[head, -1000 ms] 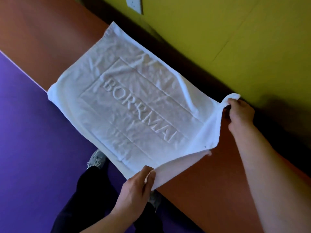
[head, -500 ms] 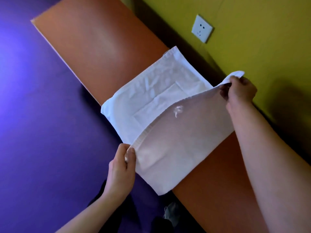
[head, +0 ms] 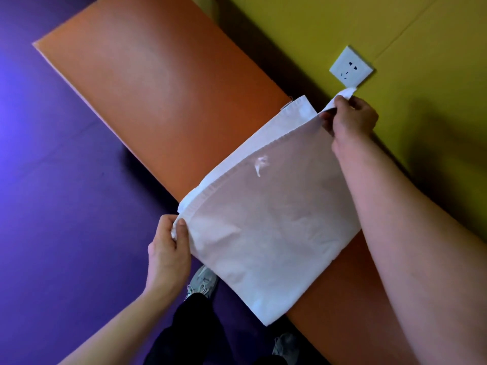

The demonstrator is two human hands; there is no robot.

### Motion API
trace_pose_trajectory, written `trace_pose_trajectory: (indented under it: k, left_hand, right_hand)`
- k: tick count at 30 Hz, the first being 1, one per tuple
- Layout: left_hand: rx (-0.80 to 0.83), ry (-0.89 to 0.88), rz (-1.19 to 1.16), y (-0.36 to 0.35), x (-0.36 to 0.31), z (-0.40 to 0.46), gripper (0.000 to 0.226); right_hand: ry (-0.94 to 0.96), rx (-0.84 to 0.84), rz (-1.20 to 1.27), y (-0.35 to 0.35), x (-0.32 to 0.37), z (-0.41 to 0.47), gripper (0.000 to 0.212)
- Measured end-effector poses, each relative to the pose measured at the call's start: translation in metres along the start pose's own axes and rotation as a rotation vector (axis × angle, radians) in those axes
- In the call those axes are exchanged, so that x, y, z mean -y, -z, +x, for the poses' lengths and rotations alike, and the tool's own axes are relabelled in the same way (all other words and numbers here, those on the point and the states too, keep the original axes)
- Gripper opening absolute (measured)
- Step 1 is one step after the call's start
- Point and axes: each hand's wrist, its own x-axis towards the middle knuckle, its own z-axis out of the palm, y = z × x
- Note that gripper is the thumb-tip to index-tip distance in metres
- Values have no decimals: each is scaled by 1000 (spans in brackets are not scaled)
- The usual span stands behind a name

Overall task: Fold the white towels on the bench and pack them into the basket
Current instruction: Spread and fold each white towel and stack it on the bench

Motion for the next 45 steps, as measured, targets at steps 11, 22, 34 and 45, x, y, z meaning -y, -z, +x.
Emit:
trace_pose_trajectory:
  k: [11,22,34,45]
  left_hand:
    - [181,75,400,0,48,85,30]
    - [202,282,86,-12,55,104,55]
    - [293,180,285,8,62,63,27]
    - [201,365,29,22,48,-37,20]
  right_hand:
    - [-153,-29,-207,38,-117,-43,25]
    - [-448,-269,-530,173,-285,-238,30]
    - [-481,-326,-414,194,-308,-276,30]
    - [-568,-363,-158,271,-269,-298,30]
